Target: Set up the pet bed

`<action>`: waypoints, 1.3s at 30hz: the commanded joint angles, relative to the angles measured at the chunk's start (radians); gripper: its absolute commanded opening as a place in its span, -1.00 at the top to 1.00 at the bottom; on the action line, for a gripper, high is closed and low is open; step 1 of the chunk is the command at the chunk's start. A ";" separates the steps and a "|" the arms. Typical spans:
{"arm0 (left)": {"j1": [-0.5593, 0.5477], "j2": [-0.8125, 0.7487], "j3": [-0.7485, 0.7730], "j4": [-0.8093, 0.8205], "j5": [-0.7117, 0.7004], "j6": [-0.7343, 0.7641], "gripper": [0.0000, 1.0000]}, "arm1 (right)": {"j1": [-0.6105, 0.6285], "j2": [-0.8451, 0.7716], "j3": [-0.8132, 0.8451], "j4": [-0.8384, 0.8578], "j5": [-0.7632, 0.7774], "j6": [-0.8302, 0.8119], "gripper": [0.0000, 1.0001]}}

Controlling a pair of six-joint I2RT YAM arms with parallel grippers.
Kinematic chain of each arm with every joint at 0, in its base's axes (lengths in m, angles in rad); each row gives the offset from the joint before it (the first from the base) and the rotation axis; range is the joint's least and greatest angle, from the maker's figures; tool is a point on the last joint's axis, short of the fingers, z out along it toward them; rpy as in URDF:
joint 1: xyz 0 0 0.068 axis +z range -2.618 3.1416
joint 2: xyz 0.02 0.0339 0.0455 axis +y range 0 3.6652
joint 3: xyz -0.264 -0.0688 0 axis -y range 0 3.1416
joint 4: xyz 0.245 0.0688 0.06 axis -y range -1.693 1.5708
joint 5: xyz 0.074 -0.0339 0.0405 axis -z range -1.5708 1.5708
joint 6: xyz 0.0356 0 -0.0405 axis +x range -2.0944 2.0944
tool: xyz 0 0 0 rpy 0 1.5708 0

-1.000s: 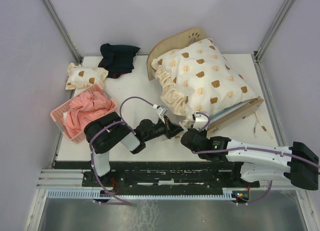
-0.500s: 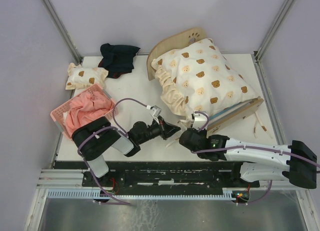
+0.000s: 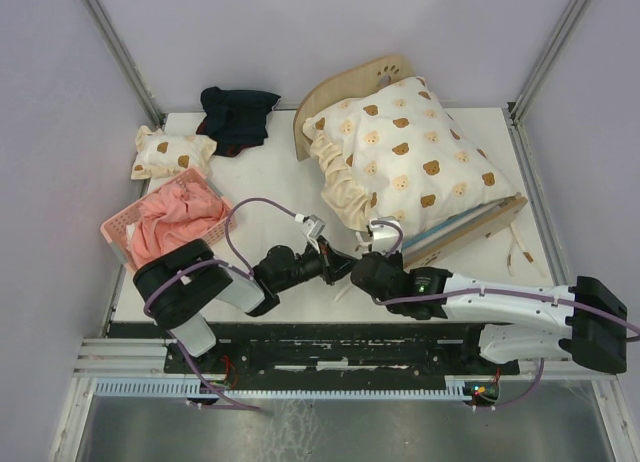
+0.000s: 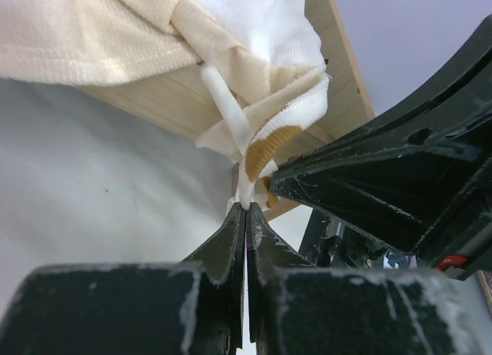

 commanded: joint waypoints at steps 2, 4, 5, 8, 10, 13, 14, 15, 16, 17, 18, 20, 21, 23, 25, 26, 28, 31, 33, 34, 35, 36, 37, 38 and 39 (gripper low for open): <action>-0.007 -0.043 -0.014 0.007 -0.033 0.063 0.95 | 0.006 -0.009 -0.054 0.319 0.056 -0.314 0.96; -0.009 -0.048 -0.020 0.005 -0.038 0.065 0.95 | 0.006 -0.025 -0.109 0.424 0.053 -0.424 0.96; -0.009 -0.050 -0.022 0.005 -0.040 0.064 0.95 | 0.006 -0.034 -0.125 0.480 0.048 -0.479 0.97; -0.009 -0.061 -0.026 -0.002 -0.047 0.052 0.89 | 0.006 -0.056 -0.204 0.634 0.029 -0.623 0.96; -0.008 -0.085 -0.035 -0.012 -0.068 0.031 0.75 | 0.005 -0.072 -0.234 0.692 0.020 -0.695 0.96; -0.010 -0.159 -0.041 -0.084 -0.115 0.002 0.54 | 0.006 -0.094 -0.279 0.779 0.014 -0.774 0.96; -0.010 -0.185 -0.037 -0.135 -0.148 -0.009 0.49 | 0.005 -0.100 -0.291 0.798 0.013 -0.790 0.96; -0.010 -0.216 -0.028 -0.192 -0.175 -0.023 0.44 | 0.004 -0.104 -0.300 0.817 0.010 -0.806 0.96; -0.010 -0.244 -0.022 -0.242 -0.199 -0.032 0.41 | 0.004 -0.106 -0.306 0.829 0.010 -0.817 0.96; -0.010 -0.269 -0.020 -0.267 -0.218 -0.039 0.37 | 0.004 -0.106 -0.310 0.837 0.009 -0.826 0.96; -0.009 -0.293 -0.026 -0.274 -0.239 -0.053 0.32 | 0.003 -0.104 -0.312 0.842 0.009 -0.831 0.96; -0.009 -0.338 -0.038 -0.284 -0.284 -0.101 0.23 | 0.003 -0.097 -0.313 0.855 0.004 -0.840 0.96; -0.010 -0.359 -0.031 -0.305 -0.306 -0.126 0.20 | 0.003 -0.094 -0.316 0.861 0.001 -0.844 0.97; -0.010 -0.397 0.002 -0.402 -0.338 -0.168 0.13 | 0.003 -0.091 -0.319 0.869 -0.005 -0.846 0.96; -0.010 -0.410 0.037 -0.468 -0.348 -0.204 0.06 | 0.003 -0.092 -0.320 0.875 -0.009 -0.848 0.96; -0.009 -0.414 0.049 -0.486 -0.350 -0.221 0.03 | 0.003 -0.093 -0.321 0.879 -0.010 -0.848 0.96; -0.010 -0.413 0.061 -0.495 -0.362 -0.248 -0.05 | 0.003 -0.098 -0.324 0.884 -0.012 -0.853 0.96; -0.009 -0.407 0.070 -0.498 -0.398 -0.262 -0.14 | 0.003 -0.102 -0.331 0.891 -0.015 -0.858 0.96; -0.010 -0.397 0.079 -0.499 -0.413 -0.262 -0.17 | 0.003 -0.104 -0.336 0.892 -0.019 -0.856 0.96; -0.009 -0.391 0.085 -0.499 -0.417 -0.262 -0.18 | 0.003 -0.107 -0.339 0.891 -0.023 -0.855 0.96; -0.009 -0.384 0.088 -0.499 -0.423 -0.264 -0.19 | 0.003 -0.111 -0.342 0.892 -0.025 -0.852 0.96; -0.010 -0.377 0.095 -0.498 -0.427 -0.269 -0.20 | 0.003 -0.115 -0.344 0.892 -0.026 -0.852 0.96; -0.009 -0.370 0.100 -0.495 -0.434 -0.274 -0.20 | 0.003 -0.118 -0.345 0.892 -0.029 -0.852 0.97; -0.008 -0.363 0.104 -0.488 -0.436 -0.281 -0.21 | 0.002 -0.119 -0.347 0.892 -0.030 -0.853 0.96; -0.009 -0.356 0.108 -0.475 -0.436 -0.283 -0.21 | 0.003 -0.120 -0.348 0.892 -0.031 -0.854 0.96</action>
